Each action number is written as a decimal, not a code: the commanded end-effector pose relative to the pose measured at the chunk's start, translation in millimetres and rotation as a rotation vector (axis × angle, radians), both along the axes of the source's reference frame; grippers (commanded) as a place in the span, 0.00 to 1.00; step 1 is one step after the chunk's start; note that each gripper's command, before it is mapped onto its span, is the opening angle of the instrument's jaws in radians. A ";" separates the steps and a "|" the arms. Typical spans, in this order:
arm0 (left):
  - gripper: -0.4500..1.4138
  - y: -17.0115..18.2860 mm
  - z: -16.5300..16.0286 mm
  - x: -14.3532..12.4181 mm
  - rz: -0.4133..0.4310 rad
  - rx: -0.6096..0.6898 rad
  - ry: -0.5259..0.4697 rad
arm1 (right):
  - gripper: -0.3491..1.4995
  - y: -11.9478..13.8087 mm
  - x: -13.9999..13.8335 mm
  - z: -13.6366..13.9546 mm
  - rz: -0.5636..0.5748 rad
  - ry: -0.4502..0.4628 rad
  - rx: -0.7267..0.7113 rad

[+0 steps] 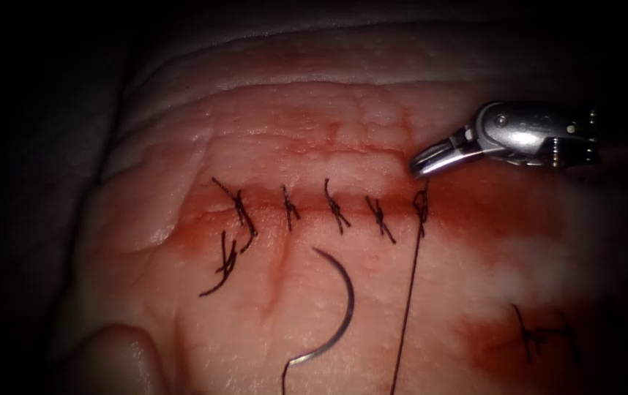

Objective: Wound Closure
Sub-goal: Pull the right driver up and the left driver down to tension, then with the left tool, loop the suture counter-clockwise once around the right driver.

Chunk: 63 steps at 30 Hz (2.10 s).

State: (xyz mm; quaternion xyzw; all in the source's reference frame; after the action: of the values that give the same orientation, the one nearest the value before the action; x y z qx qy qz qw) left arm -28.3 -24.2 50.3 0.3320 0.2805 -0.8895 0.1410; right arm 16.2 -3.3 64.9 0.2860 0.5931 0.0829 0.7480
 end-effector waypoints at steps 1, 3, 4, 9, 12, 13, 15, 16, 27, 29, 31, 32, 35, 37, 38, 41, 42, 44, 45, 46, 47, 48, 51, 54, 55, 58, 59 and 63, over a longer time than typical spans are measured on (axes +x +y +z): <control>0.00 -0.6 0.5 -0.8 0.016 0.000 0.006 | 0.00 -0.3 1.0 0.6 0.006 -0.004 -0.004; 0.00 -0.8 0.7 -1.3 0.025 -0.001 0.011 | 0.00 -0.2 1.1 0.8 0.014 -0.008 -0.006; 0.00 -1.1 0.8 -1.6 0.032 -0.004 0.013 | 0.00 -0.2 1.2 0.9 0.026 -0.020 -0.011; 0.00 -2.5 1.4 -2.4 0.077 0.004 0.038 | 0.00 -0.1 1.3 1.6 0.055 -0.085 -0.029; 0.00 -3.5 1.8 -2.7 0.107 0.011 0.055 | 0.00 -0.2 1.2 2.1 0.057 -0.121 -0.037; 0.00 -4.0 2.0 -2.9 0.122 0.013 0.066 | 0.00 -0.3 1.2 2.3 0.058 -0.131 -0.040; 0.00 -4.6 2.1 -3.0 0.140 0.014 0.080 | 0.00 -0.5 1.2 2.6 0.064 -0.148 -0.043; 0.00 -4.9 2.1 -3.1 0.149 0.014 0.088 | 0.00 -0.5 1.2 2.7 0.066 -0.151 -0.044; 0.00 -8.0 1.5 -3.1 0.251 0.056 0.106 | 0.00 0.1 1.9 3.1 0.108 -0.195 -0.043; 0.00 -8.7 1.7 -3.4 0.261 0.063 0.099 | 0.00 0.4 2.0 3.1 0.119 -0.198 -0.041; 0.00 -9.0 1.9 -3.6 0.263 0.067 0.096 | 0.00 0.8 2.1 3.1 0.141 -0.192 -0.035; 0.00 -9.0 1.9 -3.6 0.264 0.066 0.096 | 0.00 0.9 2.1 3.1 0.147 -0.190 -0.033; 0.00 -8.9 2.0 -3.8 0.265 0.069 0.094 | 0.00 1.0 2.1 3.1 0.151 -0.190 -0.032; 0.00 -8.5 1.9 -3.9 0.265 0.072 0.092 | 0.00 0.8 2.1 3.1 0.157 -0.184 -0.031; 0.00 -8.2 1.7 -4.0 0.264 0.074 0.087 | 0.00 0.6 2.1 3.0 0.157 -0.183 -0.032; 0.00 -6.2 0.8 -4.2 0.223 0.042 0.030 | 0.00 -0.2 2.1 2.5 0.160 -0.176 -0.032; 0.00 -4.9 0.3 -4.3 0.189 0.018 0.018 | 0.00 -0.4 2.0 2.2 0.167 -0.170 -0.029; 0.00 -2.8 -0.6 -4.3 0.133 -0.011 -0.004 | 0.43 -0.7 1.9 1.6 0.191 -0.154 -0.021; 0.00 -1.2 -1.1 -4.2 0.093 -0.032 -0.023 | 0.59 -0.8 1.7 1.3 0.205 -0.152 -0.019; 0.00 0.2 -1.5 -4.1 0.053 -0.048 -0.033 | 0.69 -0.8 1.4 0.8 0.225 -0.146 -0.015; 0.00 1.4 -1.9 -3.9 0.026 -0.069 -0.043 | 0.73 -0.7 1.1 0.5 0.243 -0.151 -0.014; 0.00 3.2 -2.3 -3.7 -0.015 -0.095 -0.052 | 0.75 -0.7 0.6 0.0 0.265 -0.157 -0.017; 0.00 7.5 -3.3 -2.8 -0.121 -0.130 -0.074 | 0.82 -0.3 -0.8 -1.0 0.292 -0.167 -0.059; 0.00 11.6 -4.1 -1.9 -0.242 -0.163 -0.080 | 0.86 0.2 -2.4 -2.0 0.327 -0.181 -0.093; 0.00 13.3 -4.4 -1.5 -0.281 -0.181 -0.091 | 0.88 0.3 -2.9 -2.4 0.345 -0.181 -0.104; 0.00 17.0 -5.1 -0.6 -0.361 -0.205 -0.118 | 0.90 0.3 -3.9 -3.2 0.395 -0.172 -0.109; 0.00 17.9 -5.3 -0.4 -0.381 -0.212 -0.123 | 0.86 0.0 -4.2 -3.6 0.421 -0.166 -0.106; 0.00 21.7 -5.9 -0.1 -0.447 -0.243 -0.138 | 0.16 -2.0 -4.3 -4.9 0.439 -0.163 -0.106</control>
State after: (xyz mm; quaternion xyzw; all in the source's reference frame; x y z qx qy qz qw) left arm -27.9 -1.5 43.9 0.4307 0.0764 -0.8992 -0.0084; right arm 11.2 -4.8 59.6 0.1031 0.5824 0.2337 0.7717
